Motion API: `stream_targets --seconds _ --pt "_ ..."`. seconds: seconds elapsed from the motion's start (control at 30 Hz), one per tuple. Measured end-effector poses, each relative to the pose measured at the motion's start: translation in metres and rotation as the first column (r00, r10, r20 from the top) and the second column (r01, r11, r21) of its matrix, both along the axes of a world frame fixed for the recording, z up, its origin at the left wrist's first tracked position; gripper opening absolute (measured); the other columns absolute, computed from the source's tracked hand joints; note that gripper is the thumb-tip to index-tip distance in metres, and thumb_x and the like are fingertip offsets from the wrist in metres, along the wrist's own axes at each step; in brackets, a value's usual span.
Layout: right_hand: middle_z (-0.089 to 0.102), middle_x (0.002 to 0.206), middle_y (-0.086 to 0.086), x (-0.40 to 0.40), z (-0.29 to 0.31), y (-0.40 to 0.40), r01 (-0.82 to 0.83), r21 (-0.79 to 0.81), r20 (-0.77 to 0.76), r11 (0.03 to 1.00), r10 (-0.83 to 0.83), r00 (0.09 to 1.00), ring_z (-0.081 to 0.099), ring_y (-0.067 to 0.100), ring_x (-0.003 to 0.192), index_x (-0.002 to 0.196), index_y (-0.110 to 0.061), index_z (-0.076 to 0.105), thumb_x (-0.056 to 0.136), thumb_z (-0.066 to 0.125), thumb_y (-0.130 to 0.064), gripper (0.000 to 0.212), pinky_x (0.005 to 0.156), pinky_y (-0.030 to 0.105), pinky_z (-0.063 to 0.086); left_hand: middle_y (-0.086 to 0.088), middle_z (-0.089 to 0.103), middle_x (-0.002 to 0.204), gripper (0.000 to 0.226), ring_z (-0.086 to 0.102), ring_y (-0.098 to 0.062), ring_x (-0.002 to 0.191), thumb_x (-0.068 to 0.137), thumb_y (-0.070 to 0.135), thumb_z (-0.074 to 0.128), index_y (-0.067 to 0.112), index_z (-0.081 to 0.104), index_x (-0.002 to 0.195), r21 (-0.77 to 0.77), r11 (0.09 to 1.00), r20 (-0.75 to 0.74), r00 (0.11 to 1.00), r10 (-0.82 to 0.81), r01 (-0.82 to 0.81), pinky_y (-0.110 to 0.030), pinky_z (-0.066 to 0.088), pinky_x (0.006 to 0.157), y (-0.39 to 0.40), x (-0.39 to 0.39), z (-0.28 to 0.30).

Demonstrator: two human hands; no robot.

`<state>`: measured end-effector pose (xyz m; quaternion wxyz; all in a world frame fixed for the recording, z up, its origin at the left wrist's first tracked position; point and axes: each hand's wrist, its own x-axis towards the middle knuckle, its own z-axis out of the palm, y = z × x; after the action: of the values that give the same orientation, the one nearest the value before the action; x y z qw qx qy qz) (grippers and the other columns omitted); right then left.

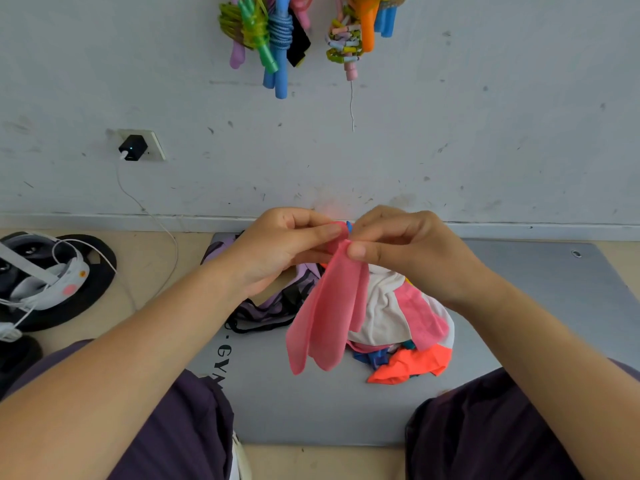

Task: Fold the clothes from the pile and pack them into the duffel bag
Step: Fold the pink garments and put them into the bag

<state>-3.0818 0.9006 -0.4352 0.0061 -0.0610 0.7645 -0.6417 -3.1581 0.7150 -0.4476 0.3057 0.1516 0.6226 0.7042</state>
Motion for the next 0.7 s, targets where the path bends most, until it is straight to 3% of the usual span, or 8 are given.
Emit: stream_targets --seconds 0.1,0.23,0.47,0.57,0.7 --pt "0.074 0.085 0.013 -0.0019 -0.001 -0.0025 0.097 0.041 -0.041 0.994 -0.095 0.995 0.069 0.021 0.081 0.085 -0.005 0.076 0.081 0.074 -0.008 0.006 0.081 0.034 0.056 -0.003 0.075 0.08 0.021 0.07 -0.01 0.066 0.084 0.014 0.065 0.002 0.07 0.1 0.039 0.998 0.018 0.999 -0.048 0.048 -0.012 0.049 0.053 0.0008 0.0028 0.0025" --pt "0.065 0.083 0.032 -0.0035 -0.0016 -0.0044 0.199 0.108 -0.111 0.974 -0.187 0.976 0.06 0.049 0.076 0.082 -0.006 0.07 0.079 0.077 -0.009 0.008 0.071 0.056 0.051 -0.005 0.076 0.086 0.017 0.072 -0.012 0.072 0.093 0.007 0.058 0.003 0.071 0.104 0.045 0.997 0.023 0.997 -0.069 0.068 -0.012 0.049 0.055 0.0002 0.0031 0.0027" --pt "0.067 0.081 0.024 -0.0035 -0.0008 -0.0037 0.222 0.125 -0.131 0.967 -0.206 0.97 0.06 0.043 0.074 0.08 -0.007 0.068 0.08 0.077 -0.008 0.009 0.066 0.045 0.051 -0.008 0.076 0.09 0.027 0.072 -0.013 0.075 0.085 0.014 0.064 0.001 0.071 0.107 0.042 0.992 -0.014 0.993 -0.115 0.115 -0.012 0.05 0.059 -0.0016 0.0028 0.0025" --pt "0.069 0.076 0.016 -0.004 -0.0018 -0.0042 0.211 0.132 -0.123 0.969 -0.195 0.973 0.058 0.024 0.065 0.076 -0.008 0.066 0.078 0.079 -0.01 0.014 0.062 0.034 0.05 0.0 0.076 0.081 0.018 0.07 -0.007 0.07 0.08 0.013 0.069 0.008 0.076 0.095 -0.013 0.993 -0.081 0.99 -0.119 0.118 -0.01 0.049 0.058 -0.0019 0.004 0.0024" --pt "0.068 0.084 0.02 -0.0038 -0.0023 0.0007 0.138 0.111 -0.037 0.984 -0.135 0.99 0.063 0.047 0.076 0.081 -0.005 0.063 0.073 0.082 -0.015 0.023 0.073 0.054 0.052 0.005 0.073 0.07 0.012 0.066 0.0 0.065 0.072 0.016 0.074 0.016 0.078 0.083 -0.112 0.988 -0.162 0.979 -0.125 0.107 -0.009 0.048 0.057 -0.0039 0.0049 0.0039"
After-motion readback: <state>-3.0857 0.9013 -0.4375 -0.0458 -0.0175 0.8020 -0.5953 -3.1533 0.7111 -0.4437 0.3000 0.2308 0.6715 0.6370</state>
